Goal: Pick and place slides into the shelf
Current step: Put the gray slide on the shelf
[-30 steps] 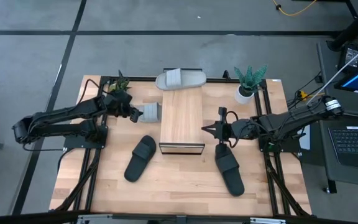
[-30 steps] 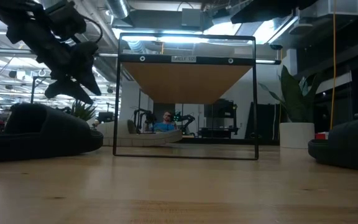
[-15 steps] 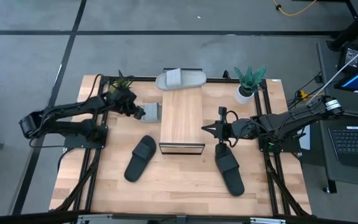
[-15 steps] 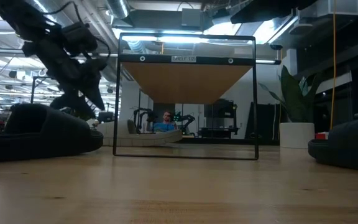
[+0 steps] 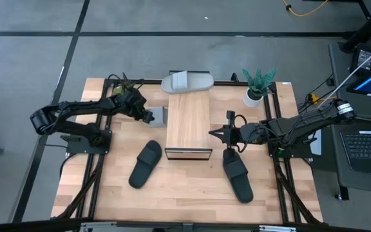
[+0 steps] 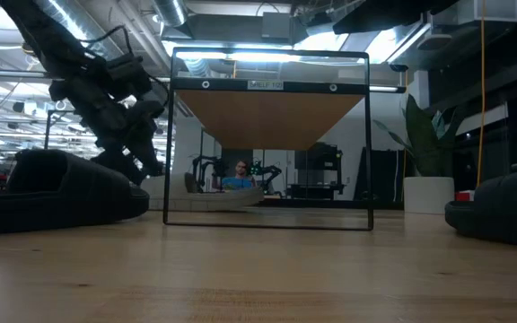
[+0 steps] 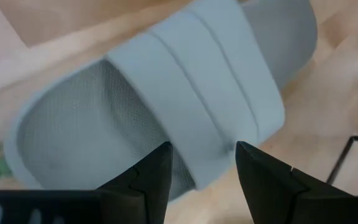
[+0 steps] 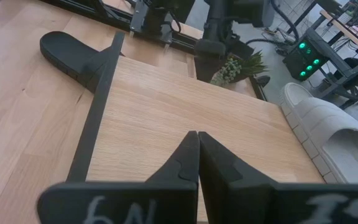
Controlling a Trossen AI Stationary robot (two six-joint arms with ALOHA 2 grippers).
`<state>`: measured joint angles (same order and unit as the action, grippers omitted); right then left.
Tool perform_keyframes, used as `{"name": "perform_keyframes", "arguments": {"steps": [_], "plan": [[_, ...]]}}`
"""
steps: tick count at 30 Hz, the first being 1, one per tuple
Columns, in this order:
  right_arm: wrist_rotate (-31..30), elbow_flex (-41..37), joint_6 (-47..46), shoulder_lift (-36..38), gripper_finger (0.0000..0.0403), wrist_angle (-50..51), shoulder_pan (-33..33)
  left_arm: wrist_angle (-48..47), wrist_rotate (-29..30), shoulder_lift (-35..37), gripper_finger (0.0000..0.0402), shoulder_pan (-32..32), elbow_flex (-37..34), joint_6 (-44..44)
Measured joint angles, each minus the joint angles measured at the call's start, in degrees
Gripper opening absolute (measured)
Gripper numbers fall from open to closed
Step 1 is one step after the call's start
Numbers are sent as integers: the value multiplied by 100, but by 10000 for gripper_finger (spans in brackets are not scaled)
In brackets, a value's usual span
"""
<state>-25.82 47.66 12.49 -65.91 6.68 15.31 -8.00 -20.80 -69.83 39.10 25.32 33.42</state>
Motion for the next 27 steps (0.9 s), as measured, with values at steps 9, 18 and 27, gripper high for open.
{"name": "perform_keyframes", "arguments": {"steps": [9,18,27], "plan": [[0,0,0,0,5,2,0,559,-391,-388,166,118,4,-216],[0,0,-10,0,5,0,-2,656,-578,-384,164,118,2,-406],[0,0,-36,0,5,-2,-2,767,119,-382,46,115,2,-655]]}}
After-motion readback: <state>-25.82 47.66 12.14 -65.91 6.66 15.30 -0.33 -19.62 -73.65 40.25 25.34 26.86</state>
